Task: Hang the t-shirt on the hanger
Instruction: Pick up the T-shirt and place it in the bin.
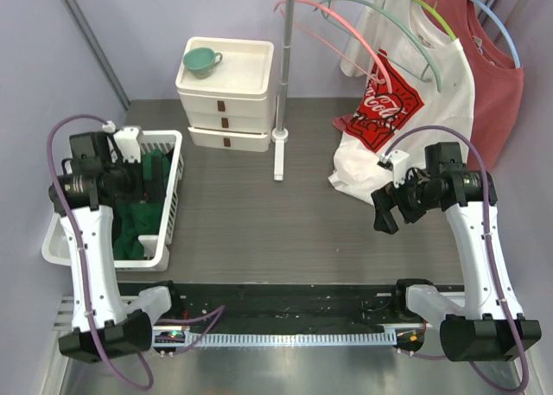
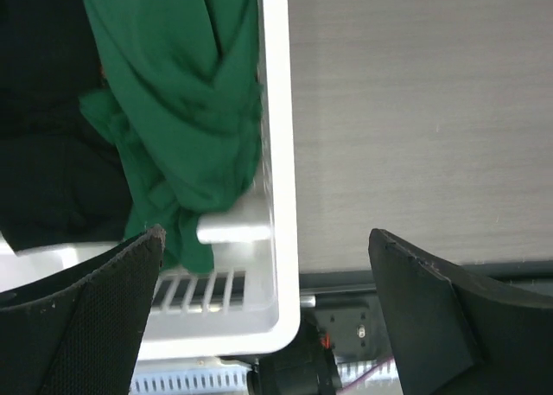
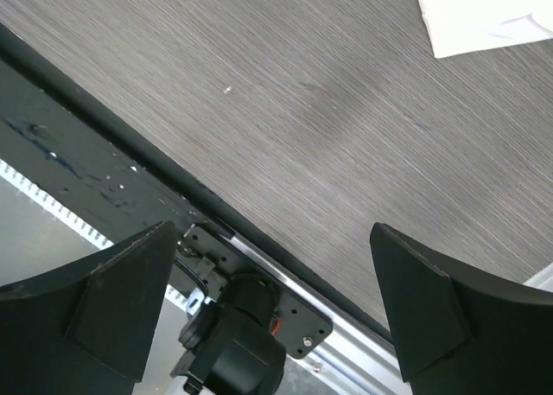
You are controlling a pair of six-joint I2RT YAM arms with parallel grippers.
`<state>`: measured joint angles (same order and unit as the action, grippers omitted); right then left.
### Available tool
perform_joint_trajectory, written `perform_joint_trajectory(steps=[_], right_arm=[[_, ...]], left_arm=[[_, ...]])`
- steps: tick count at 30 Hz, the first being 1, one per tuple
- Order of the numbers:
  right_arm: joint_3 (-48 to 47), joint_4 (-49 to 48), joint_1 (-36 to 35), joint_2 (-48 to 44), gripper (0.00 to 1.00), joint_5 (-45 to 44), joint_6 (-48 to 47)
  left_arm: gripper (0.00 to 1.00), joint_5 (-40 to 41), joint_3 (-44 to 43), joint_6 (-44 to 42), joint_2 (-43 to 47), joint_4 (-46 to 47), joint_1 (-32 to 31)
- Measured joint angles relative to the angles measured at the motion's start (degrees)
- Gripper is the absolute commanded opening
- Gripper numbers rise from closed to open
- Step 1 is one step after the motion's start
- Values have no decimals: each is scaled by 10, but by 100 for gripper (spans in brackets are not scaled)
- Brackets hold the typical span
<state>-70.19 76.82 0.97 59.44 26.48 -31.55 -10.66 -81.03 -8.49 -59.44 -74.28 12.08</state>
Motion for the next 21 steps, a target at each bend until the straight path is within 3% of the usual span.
perform_joint_trajectory(steps=[4,10,18,21], right_arm=[[10,-2,-10,10,100,-32,-11],[20,-5,-24,12,100,-53,-23],[38,-7,-24,2,100,-54,-26],[41,-10,-24,-3,100,-52,-26]], left_arm=[[99,-5,-71,6,-80,29,6],[89,-24,-152,-11,-223,64,31],[80,-30,-101,-45,-346,128,49],[65,-30,-66,-54,-372,146,49]])
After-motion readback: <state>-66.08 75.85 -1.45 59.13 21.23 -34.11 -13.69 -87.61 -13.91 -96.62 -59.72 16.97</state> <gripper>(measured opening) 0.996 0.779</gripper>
